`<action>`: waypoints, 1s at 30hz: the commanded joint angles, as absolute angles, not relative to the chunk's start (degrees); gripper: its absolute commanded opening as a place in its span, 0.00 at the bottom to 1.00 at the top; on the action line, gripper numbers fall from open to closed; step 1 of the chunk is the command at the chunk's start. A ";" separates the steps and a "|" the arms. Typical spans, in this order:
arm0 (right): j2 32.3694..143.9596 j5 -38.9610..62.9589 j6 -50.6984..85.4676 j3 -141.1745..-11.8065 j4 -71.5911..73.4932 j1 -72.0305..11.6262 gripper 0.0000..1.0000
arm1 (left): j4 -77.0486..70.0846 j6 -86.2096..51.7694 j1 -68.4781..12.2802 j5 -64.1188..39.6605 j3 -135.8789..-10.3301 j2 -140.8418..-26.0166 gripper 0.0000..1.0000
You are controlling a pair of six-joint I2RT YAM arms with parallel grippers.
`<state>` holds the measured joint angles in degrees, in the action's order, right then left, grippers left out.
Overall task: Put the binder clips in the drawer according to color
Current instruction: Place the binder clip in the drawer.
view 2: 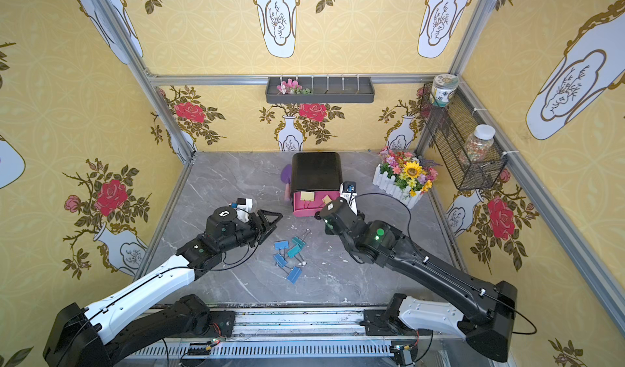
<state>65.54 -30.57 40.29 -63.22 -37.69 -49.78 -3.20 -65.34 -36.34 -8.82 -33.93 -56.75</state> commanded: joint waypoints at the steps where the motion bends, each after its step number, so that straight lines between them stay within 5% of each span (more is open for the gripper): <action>1: 70.07 -24.30 39.29 -66.71 -33.75 -46.87 0.41 | -4.66 -64.55 -36.30 -9.09 -33.93 -56.19 0.67; 12: 80.66 -19.55 49.83 -71.34 -29.63 -41.69 0.41 | -6.47 -65.60 -36.23 -9.65 -31.08 -53.36 0.68; 30: 82.74 -27.38 67.58 -72.20 -30.82 -42.96 0.38 | -9.58 -66.10 -36.21 -11.60 -29.11 -51.96 0.68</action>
<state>82.76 -23.77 63.20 -71.64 -30.94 -42.63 -7.68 -66.04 -36.29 -10.68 -29.63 -52.31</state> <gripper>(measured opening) 0.514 0.681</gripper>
